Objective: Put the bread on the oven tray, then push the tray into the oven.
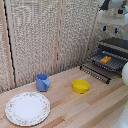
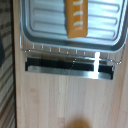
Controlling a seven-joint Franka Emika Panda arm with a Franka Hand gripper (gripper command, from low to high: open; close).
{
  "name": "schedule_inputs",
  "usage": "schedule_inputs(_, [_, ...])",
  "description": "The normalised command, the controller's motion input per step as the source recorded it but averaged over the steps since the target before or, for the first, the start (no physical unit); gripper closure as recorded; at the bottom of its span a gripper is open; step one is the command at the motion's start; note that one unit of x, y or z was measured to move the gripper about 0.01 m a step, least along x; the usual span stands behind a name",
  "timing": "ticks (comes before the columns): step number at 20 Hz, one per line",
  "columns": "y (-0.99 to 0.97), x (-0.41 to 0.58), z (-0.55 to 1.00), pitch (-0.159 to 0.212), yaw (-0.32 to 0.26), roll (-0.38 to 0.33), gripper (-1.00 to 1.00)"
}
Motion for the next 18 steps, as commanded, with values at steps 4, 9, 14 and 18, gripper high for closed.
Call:
schedule_inputs(4, [0.46,-0.236,0.06,0.352,0.127,-0.153,-1.00])
schedule_inputs(9, [0.56,-0.245,0.08,0.374,0.110,-0.115,-1.00])
schedule_inputs(14, [0.54,-0.171,0.06,0.346,0.119,-0.128,-1.00])
schedule_inputs(18, [0.08,-0.188,0.00,0.242,0.210,-0.250,-1.00])
